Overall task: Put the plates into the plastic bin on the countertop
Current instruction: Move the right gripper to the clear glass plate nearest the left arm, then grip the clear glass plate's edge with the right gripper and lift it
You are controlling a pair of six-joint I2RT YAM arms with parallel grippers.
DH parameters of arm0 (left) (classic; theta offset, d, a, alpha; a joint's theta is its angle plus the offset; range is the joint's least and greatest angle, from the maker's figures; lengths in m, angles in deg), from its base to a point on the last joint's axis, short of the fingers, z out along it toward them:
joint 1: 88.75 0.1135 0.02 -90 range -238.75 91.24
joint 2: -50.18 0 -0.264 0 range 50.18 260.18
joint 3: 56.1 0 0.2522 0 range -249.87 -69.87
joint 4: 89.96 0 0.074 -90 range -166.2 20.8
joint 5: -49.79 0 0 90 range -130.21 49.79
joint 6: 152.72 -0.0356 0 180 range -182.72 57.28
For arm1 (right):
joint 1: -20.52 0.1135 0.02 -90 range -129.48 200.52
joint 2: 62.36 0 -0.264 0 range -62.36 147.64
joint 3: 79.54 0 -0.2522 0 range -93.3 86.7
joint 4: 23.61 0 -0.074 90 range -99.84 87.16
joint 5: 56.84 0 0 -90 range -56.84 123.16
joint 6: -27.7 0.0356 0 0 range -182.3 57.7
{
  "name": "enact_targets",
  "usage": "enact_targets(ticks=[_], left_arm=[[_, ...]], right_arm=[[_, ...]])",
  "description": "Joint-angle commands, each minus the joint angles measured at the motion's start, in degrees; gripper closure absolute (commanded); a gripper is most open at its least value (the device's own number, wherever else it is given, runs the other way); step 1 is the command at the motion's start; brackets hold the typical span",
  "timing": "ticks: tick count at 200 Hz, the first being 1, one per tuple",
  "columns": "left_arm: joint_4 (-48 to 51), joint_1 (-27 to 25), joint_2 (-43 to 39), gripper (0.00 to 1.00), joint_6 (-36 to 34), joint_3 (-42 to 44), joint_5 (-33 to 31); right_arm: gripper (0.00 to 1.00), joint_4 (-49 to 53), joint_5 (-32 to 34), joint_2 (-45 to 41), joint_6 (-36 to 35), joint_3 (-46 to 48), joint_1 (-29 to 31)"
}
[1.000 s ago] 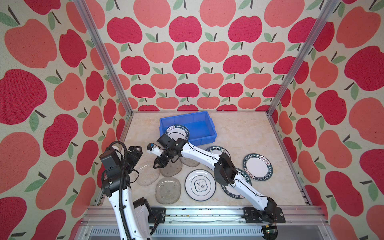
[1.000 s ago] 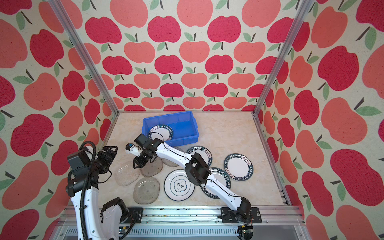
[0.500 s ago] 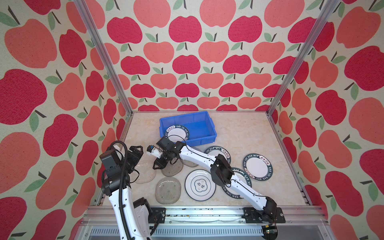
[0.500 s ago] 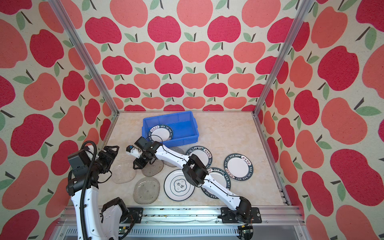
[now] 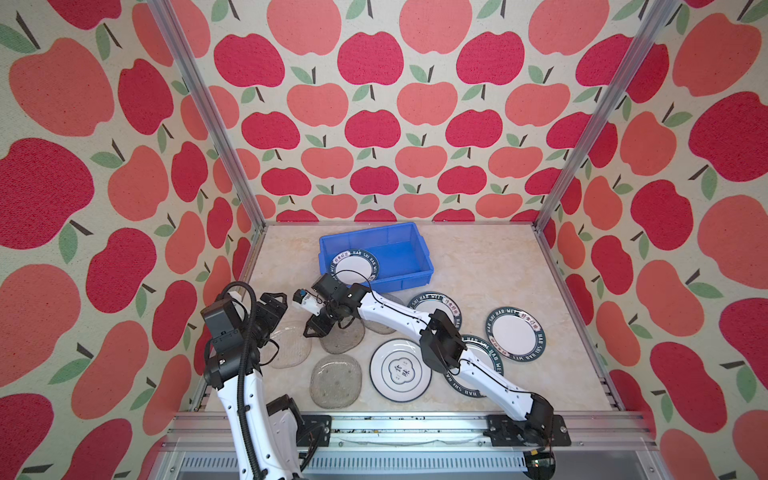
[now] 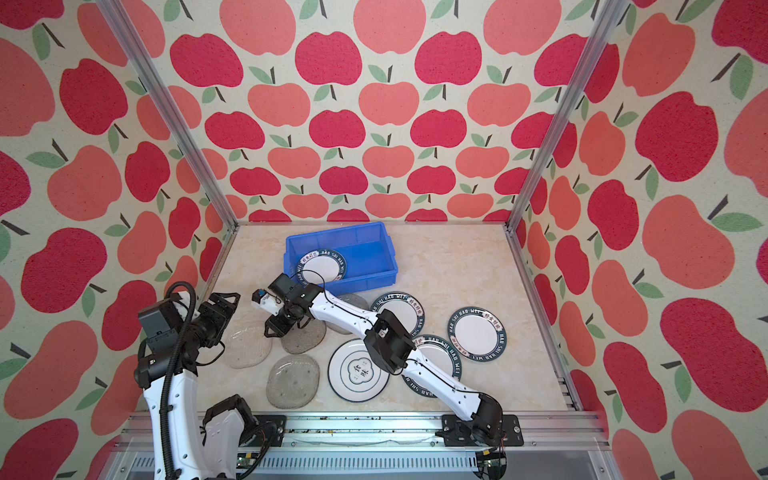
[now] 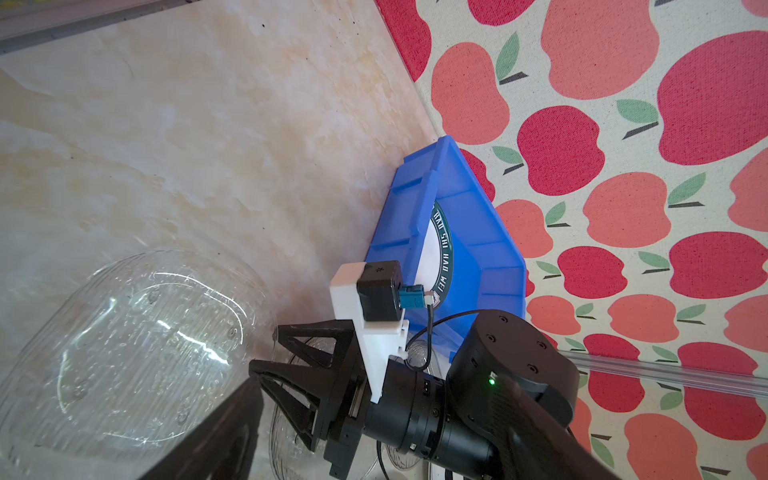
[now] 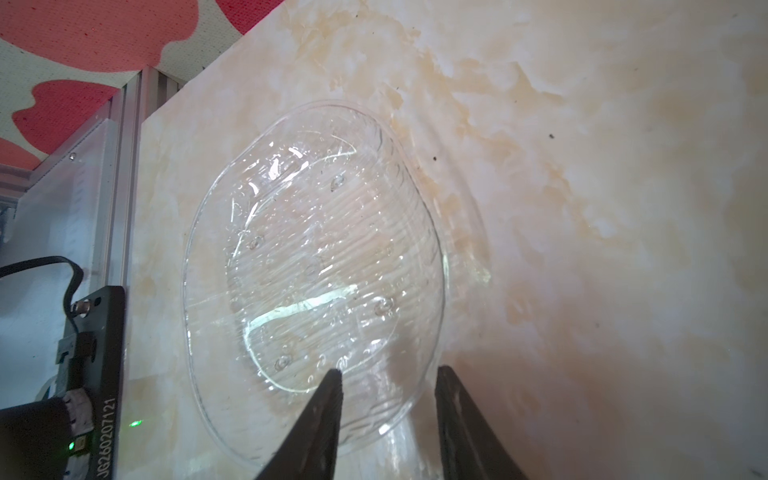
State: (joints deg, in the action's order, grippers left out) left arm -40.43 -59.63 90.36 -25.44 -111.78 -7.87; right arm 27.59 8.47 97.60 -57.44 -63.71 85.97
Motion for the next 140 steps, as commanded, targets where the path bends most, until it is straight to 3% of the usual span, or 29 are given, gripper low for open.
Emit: enact_targets(ticks=[1, 140], left_arm=[[-0.6, -0.4, -0.1, 0.12, -1.9, 0.9, -1.1], [1.5, -2.5, -0.4, 0.11, -4.9, -0.1, -5.2]], right_arm=[[0.59, 1.7, -0.1, 2.5, 1.5, -3.0, -0.3], [0.69, 1.6, -0.7, 4.0, 1.5, -3.2, 0.4]])
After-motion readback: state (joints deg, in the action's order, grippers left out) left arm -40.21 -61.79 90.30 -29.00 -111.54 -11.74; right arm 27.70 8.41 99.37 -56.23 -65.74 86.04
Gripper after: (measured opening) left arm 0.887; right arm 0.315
